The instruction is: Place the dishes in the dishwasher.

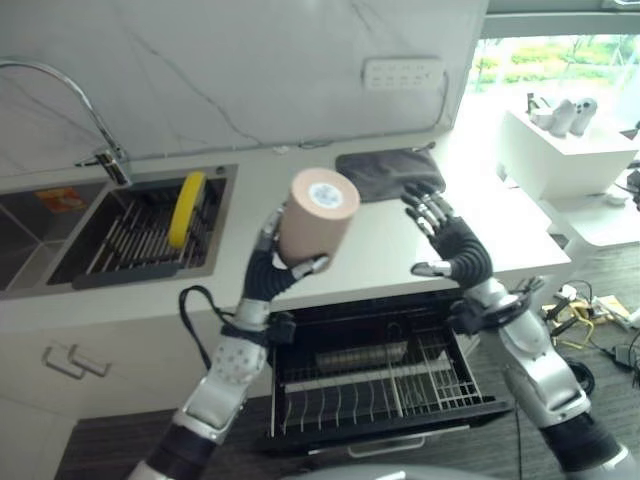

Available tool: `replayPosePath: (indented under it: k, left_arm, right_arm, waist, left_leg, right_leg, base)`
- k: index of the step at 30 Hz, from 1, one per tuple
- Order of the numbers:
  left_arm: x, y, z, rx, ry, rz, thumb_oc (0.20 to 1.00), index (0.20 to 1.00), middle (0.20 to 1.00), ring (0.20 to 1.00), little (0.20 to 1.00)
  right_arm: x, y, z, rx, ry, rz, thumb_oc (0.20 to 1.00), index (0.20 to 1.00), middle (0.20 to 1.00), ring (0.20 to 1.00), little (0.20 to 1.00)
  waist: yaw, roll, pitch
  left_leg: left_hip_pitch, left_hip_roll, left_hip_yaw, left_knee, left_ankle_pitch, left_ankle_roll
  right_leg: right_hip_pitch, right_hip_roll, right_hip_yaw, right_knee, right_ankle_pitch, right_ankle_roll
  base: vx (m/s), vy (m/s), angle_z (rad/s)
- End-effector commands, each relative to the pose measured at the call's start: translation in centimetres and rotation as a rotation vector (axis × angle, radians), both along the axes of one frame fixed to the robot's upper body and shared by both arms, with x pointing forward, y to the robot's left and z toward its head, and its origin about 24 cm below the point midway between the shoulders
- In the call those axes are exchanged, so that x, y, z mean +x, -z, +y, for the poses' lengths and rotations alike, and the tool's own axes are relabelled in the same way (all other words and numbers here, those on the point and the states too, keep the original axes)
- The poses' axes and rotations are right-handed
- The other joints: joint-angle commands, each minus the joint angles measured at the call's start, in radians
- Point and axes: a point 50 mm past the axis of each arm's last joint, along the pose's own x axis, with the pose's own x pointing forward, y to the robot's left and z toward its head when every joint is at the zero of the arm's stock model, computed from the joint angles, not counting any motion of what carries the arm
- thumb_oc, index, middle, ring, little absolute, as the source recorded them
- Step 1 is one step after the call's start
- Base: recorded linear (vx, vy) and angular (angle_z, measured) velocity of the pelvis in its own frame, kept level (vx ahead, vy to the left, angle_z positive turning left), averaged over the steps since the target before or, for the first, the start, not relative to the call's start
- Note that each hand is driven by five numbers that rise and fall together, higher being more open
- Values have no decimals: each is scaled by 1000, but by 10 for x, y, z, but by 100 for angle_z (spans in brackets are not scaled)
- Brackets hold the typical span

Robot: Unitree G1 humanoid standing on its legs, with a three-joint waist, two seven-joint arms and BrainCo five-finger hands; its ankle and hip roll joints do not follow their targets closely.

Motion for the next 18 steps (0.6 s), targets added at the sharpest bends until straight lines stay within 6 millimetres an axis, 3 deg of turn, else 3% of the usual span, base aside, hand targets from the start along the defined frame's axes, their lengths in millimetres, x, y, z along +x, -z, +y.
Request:
replayPosePath:
  k: [1,18]
  left_arm:
    - [16,-27,-8,49,64,-126,200,200,200,200,200]
    - [18,-23,-37,137,182,-101,200,200,200,200,200]
  right_arm:
    - [5,-34,7,41,-44,-139,1000,1000,1000,1000,1000]
    - [8,-52,52,58,-183,-159,1000,1000,1000,1000,1000]
  waist:
    - [17,-16,-6]
    - [37,-11,-2]
  left_leg:
    - [51,36,-6,51,-95,-26]
    - [59,34,-10,50,-97,-25]
  right_leg:
    - [-14,-70,-37,59,-50,57]
    - [0,-70,-41,53,-54,51]
  base:
    - [24,-12,4]
    - [4,-3,2]
